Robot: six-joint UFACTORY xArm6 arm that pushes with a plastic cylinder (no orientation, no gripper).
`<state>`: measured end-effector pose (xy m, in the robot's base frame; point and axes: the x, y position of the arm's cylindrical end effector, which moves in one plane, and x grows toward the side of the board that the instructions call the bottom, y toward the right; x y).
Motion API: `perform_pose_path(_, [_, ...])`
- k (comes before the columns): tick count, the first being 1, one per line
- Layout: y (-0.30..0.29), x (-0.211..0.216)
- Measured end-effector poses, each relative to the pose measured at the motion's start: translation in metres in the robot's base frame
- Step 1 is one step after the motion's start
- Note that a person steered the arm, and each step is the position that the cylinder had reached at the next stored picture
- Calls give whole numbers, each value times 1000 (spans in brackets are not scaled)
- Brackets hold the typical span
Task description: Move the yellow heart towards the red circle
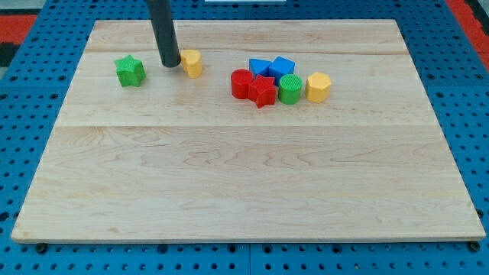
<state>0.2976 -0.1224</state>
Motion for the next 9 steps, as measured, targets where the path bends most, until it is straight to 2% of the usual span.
perform_pose_path(2, [41, -29])
perform_pose_path(3, [34, -39])
perform_pose_path(5, [-31, -30])
perform_pose_path(7, [5, -11])
perform_pose_path(9, [74, -18])
